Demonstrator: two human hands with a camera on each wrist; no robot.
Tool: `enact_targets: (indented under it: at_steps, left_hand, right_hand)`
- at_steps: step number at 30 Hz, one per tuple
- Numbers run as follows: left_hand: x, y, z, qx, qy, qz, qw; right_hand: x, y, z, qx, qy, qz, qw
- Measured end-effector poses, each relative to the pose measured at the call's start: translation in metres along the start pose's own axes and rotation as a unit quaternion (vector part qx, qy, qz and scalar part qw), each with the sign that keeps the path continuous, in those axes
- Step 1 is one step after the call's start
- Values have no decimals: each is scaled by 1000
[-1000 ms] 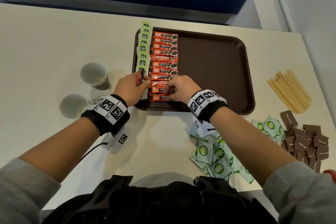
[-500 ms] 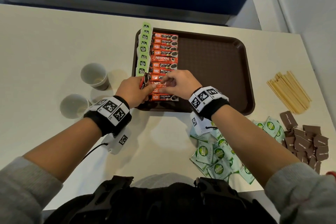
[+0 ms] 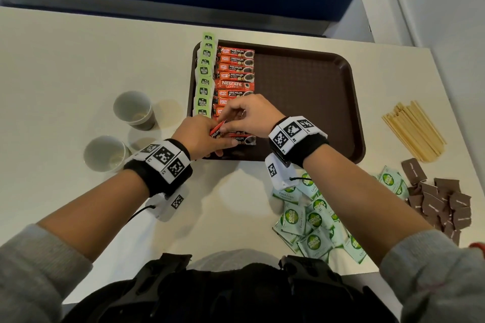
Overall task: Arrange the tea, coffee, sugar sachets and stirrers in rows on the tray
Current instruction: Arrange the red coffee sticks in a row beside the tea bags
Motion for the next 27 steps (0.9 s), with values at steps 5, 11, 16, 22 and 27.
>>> enact_targets:
  at_steps: [5, 11, 16, 22, 27]
  left_hand:
    - [6, -1, 10, -64, -29, -5, 997]
    - [14, -3, 9, -77, -18, 12, 997]
    - [10, 0, -3, -55, -71, -14, 996]
    - [2, 6, -8, -37, -132, -48, 989]
    - [0, 7, -9, -42, -153, -52, 986]
  right_hand:
    - [-17, 2, 15, -32, 33, -28, 999]
    - [-42, 15, 14, -1, 41, -85, 996]
    - [-55, 26, 6, 52, 52, -125, 989]
    - [-58, 32, 2, 67, 86, -132, 985]
    - [-56, 30, 2, 40, 135, -109, 984]
Point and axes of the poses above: each hand's wrist, its own y-axis away from the middle knuckle, its own z-axis out of the back of the hand, x = y × z, the point moved 5 cm from there along -y, towards the middle knuckle, and after that the axes turned 14 degrees about -x, right-handed, at the moved point
